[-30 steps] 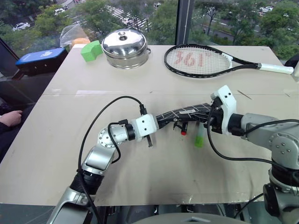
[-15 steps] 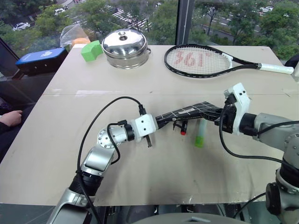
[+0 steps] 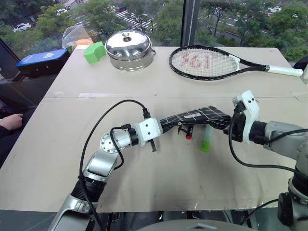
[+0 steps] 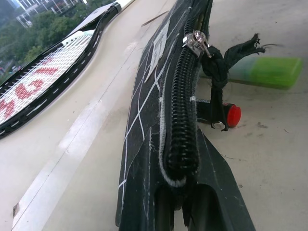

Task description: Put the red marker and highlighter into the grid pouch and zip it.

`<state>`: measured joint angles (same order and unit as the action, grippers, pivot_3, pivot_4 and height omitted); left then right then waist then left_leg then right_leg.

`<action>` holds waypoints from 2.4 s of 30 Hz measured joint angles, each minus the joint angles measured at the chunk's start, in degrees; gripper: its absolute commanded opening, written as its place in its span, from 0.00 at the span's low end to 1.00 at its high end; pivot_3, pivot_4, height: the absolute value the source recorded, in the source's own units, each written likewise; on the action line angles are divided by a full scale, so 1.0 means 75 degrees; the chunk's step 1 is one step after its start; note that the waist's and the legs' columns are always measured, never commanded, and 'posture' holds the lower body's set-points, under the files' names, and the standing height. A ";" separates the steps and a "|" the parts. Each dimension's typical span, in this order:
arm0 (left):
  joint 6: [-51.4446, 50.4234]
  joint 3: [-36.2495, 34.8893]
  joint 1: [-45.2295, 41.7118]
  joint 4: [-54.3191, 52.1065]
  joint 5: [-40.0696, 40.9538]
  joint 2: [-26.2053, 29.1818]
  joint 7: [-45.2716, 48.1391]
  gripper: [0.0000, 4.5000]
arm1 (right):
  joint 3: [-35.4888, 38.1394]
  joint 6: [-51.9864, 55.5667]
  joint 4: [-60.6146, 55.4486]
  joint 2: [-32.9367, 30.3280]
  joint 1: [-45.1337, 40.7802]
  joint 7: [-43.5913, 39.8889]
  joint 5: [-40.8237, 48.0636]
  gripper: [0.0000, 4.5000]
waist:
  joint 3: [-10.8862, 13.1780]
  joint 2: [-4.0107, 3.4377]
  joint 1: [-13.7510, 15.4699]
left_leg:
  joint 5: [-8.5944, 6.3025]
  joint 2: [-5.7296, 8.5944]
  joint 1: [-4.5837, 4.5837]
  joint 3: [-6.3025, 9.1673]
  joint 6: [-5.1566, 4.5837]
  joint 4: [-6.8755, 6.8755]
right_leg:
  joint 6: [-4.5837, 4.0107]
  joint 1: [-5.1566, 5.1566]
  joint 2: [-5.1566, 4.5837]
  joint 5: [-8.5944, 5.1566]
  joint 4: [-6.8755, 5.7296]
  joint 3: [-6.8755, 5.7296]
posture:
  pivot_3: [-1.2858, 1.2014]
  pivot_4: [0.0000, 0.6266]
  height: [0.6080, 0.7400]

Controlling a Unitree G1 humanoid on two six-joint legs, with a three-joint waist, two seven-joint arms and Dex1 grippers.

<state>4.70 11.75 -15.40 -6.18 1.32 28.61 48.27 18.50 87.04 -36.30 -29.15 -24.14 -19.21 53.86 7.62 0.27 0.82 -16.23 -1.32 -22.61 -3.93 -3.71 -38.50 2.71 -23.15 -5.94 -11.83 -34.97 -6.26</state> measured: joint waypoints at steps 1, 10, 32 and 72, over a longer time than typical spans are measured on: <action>0.0001 0.0000 0.0001 0.0000 0.0000 0.0000 -0.0001 0.00 | 0.0049 -0.0003 -0.0025 -0.0023 0.0009 -0.0032 0.0072 0.01 | 0.0000 0.0000 -0.0002 | 0.0000 0.0000 0.0000 0.0000 0.0000 0.0000 | 0.0000 0.0000 0.0000 0.0000 0.0000 0.0000 | 0.52 0.24 1.00; 0.0084 0.0000 0.0067 0.0001 0.0000 0.0004 0.0001 0.00 | 0.0081 -0.0054 -0.0100 -0.0246 0.0109 0.0045 0.0355 0.01 | 0.0000 0.0000 -0.0004 | -0.0005 0.0000 0.0000 0.0001 -0.0009 0.0000 | 0.0000 0.0000 0.0000 0.0000 -0.0001 0.0000 | 0.52 0.24 1.00; -0.0562 0.0029 -0.0253 -0.0233 -0.0104 -0.0029 -0.0086 0.00 | -0.5990 -0.4108 0.0781 -0.1602 -0.1590 -0.0586 -0.4119 0.01 | 0.0003 -0.0002 -0.0025 | 0.0003 0.0005 0.0000 -0.0005 0.0004 -0.0003 | 0.0005 -0.0003 0.0002 -0.0003 0.0004 0.0005 | 0.52 0.24 1.00; 0.0575 -0.1057 -0.0609 0.1891 -0.0602 0.1329 -0.0681 0.00 | -0.3068 0.0178 0.1361 0.3657 -0.1515 -0.0098 -0.6659 0.99 | -0.0004 0.0005 -0.0036 | 0.0025 0.0005 -0.0006 -0.0012 0.0043 -0.0002 | 0.0001 -0.0045 0.0000 -0.0001 -0.0092 0.0005 | 0.52 0.24 1.00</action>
<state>9.02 3.82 -19.97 7.99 -3.20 38.58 43.16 -4.51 88.37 -26.09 -1.72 -35.50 -19.94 3.92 7.59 0.31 0.55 -16.05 -1.29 -22.66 -4.02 -3.38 -38.51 2.72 -23.49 -5.94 -11.84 -35.66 -6.22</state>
